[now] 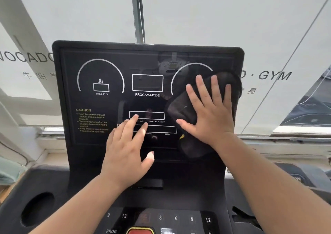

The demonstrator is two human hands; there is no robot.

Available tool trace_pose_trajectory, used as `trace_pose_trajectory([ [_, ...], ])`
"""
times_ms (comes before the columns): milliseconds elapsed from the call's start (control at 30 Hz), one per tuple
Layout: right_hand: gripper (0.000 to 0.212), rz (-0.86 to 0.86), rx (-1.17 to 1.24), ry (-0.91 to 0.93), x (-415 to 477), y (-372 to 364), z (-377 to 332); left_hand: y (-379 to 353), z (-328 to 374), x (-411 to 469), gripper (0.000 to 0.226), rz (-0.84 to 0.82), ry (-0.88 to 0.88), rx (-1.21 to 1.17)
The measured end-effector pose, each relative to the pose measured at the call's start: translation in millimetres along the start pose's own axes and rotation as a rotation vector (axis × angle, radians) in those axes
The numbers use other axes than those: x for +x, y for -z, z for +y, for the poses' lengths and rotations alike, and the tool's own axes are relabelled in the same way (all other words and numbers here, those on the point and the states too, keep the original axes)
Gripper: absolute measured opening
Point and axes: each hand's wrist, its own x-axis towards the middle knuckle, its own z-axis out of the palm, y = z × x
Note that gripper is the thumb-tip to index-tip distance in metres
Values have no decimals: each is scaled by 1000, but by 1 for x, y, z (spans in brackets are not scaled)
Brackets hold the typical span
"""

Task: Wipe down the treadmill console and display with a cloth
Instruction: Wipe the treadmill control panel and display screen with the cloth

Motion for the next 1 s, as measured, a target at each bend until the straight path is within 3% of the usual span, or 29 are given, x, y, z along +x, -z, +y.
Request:
trace_pose_trajectory([
  [267, 84, -135, -24, 143, -135, -43, -16, -20, 21, -12, 88, -85, -77, 44],
  [367, 92, -119, -23, 191, -118, -36, 0, -18, 21, -11, 86, -112, -68, 69],
  [500, 97, -26, -1, -13, -39, -8, 26, -13, 23, -7, 79, -102, -63, 56],
  [700, 101, -22, 12, -201, 51, 20, 24, -12, 23, -4, 74, -65, -67, 35],
  [800, 102, -32, 31, -216, 40, 15, 11, -13, 21, -3, 72, -49, -71, 25],
  [1000, 96, -68, 27, -21, -69, -26, -20, -14, 19, -3, 71, -37, -75, 22],
])
